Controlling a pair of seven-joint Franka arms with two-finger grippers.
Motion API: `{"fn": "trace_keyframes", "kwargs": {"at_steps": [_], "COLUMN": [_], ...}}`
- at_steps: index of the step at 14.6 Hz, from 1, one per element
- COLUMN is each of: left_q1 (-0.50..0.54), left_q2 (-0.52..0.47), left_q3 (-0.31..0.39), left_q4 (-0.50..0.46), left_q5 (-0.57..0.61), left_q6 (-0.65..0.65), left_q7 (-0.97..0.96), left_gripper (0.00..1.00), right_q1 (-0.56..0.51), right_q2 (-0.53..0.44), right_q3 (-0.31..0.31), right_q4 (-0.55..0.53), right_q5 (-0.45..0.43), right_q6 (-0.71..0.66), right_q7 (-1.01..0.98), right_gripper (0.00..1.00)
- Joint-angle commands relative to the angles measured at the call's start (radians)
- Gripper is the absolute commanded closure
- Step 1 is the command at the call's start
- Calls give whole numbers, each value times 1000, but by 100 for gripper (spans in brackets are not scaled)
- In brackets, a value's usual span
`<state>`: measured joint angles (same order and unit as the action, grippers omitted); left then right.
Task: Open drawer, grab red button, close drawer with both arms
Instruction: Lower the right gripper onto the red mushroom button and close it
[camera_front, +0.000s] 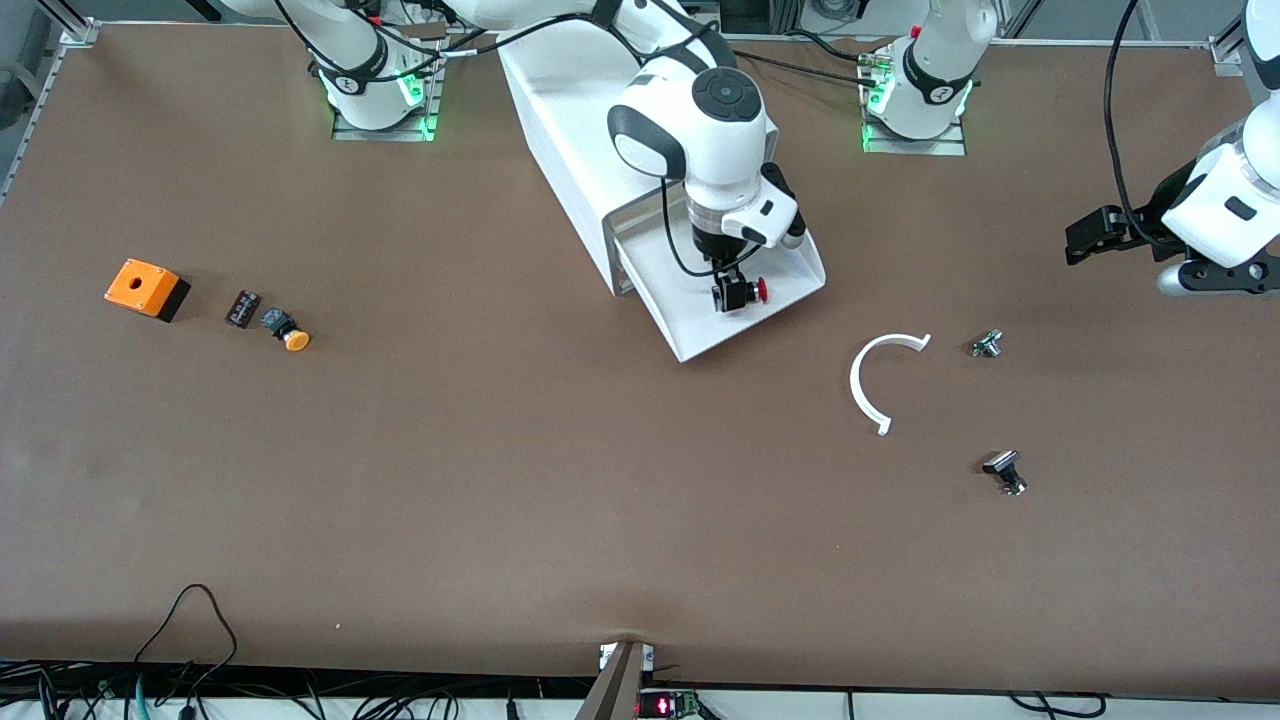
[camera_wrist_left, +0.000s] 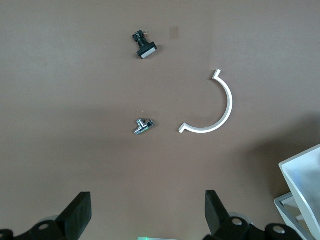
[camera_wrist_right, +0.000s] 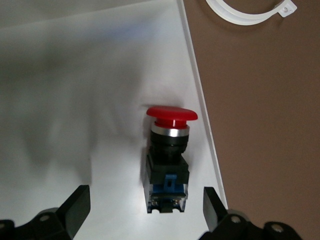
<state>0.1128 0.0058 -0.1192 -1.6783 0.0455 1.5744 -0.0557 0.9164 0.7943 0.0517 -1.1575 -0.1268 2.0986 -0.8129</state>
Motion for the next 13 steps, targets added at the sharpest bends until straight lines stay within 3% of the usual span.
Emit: {"fn": "trace_keyframes", "kwargs": {"at_steps": [1, 10, 13], "left_q1": [22, 51, 80], "left_q2": [3, 20, 45], "left_q3": [1, 6, 4], "left_q4": [9, 37, 63], "left_q5": [-13, -7, -24], "left_q6": [27, 49, 47], "left_q7": [-3, -18, -4], "left_gripper": [0, 0, 0], "right_q1": [-16, -14, -14], "right_q2": [19, 42, 43], "right_q3": [7, 11, 14], "right_q4": [38, 38, 38], "right_q5": [42, 45, 47], "right_q6": [3, 34, 35], "right_q7": [-28, -28, -28], "right_gripper": [0, 1, 7]}}
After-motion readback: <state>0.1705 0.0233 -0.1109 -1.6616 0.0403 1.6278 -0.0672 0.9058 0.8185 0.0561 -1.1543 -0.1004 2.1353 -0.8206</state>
